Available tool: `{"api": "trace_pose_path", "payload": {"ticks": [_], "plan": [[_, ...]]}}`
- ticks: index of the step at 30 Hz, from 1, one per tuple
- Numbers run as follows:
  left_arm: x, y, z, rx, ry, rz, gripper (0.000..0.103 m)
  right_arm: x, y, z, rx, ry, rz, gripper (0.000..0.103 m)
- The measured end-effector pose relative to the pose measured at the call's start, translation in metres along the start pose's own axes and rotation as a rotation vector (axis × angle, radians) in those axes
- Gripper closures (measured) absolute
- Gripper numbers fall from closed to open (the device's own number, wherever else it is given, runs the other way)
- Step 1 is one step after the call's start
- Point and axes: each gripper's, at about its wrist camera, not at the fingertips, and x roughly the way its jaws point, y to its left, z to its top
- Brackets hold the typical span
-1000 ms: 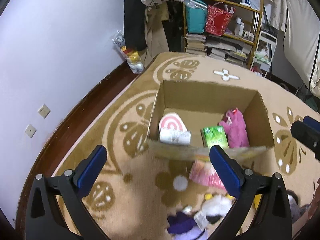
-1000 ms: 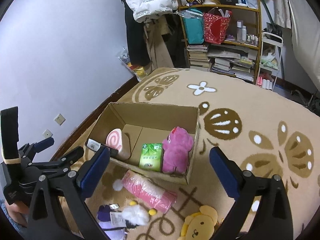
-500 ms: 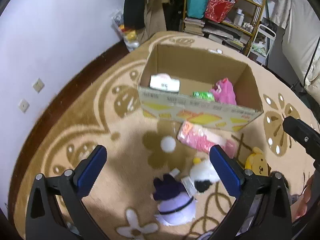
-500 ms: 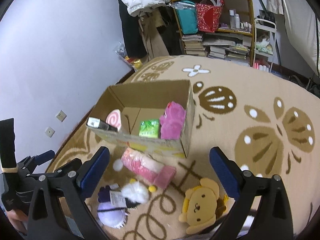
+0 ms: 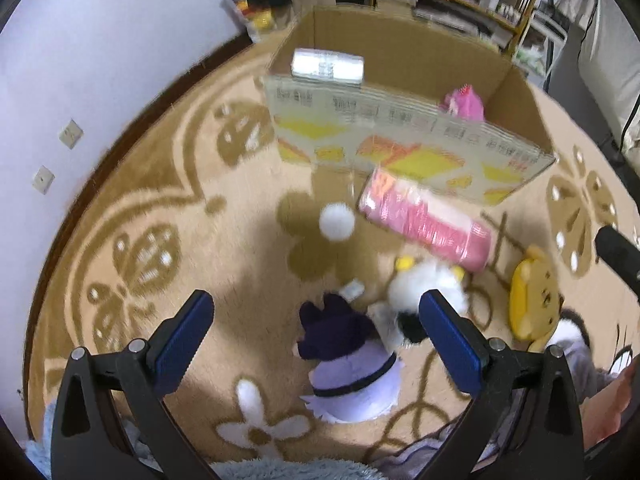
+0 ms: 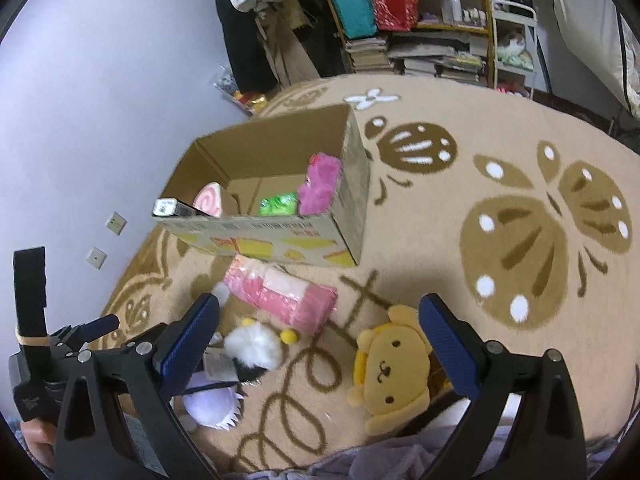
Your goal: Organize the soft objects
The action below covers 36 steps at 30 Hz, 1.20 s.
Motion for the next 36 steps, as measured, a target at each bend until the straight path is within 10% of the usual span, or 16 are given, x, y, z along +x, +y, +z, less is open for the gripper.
{"api": "trace_pose_path", "payload": {"ticks": [36], "plan": [[0.075, 0.015, -0.006, -0.1, 0.276, -0.03, 0.003, 0.078, -0.046, -0.022, 0.195, 0.258, -0.095, 0.019]]}}
